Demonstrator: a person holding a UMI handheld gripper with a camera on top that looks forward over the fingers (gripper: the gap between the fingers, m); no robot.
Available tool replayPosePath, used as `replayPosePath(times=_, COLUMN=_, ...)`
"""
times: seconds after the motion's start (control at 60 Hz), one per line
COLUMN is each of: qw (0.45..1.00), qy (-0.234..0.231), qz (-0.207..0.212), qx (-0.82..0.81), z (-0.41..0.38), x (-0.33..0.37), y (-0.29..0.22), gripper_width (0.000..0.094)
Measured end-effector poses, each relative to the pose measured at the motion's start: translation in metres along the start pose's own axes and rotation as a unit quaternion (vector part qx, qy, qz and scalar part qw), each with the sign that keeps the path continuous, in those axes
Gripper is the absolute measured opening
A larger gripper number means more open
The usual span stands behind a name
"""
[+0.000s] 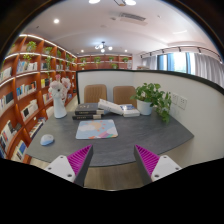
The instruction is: Arrange mouse
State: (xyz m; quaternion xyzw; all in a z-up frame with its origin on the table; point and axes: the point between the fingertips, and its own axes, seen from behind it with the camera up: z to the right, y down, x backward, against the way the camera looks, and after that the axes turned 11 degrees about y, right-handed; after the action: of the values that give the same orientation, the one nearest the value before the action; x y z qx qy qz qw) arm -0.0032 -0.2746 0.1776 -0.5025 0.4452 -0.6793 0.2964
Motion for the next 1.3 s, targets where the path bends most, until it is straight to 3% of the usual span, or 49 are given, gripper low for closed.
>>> replayPosePath(times=0.133, qw=1.000, qy=0.009, qz=-0.009, qx=0.002, z=0.002, x=-0.013, y=0.006, gripper_width=0.0809)
replayPosePath(times=0.283, qw=0.999, qy=0.004, qz=-0.035, qx=0.003, z=-0.044, x=-0.008, y=0.050, gripper_width=0.0806)
replayPosePath(times=0.6, qw=0.991, qy=-0.094, qz=-0.086, qx=0.036, z=-0.237, x=0.000, y=0.121, gripper_width=0.0807)
replayPosePath(times=0.833, qw=0.985, qy=-0.136, qz=-0.098, qx=0.042, z=-0.364, x=-0.033, y=0.123, gripper_width=0.0812)
replayPosePath(times=1.3, qw=0.986, qy=-0.115, qz=-0.112, qx=0.047, z=-0.475, x=-0.143, y=0.089, gripper_width=0.0796)
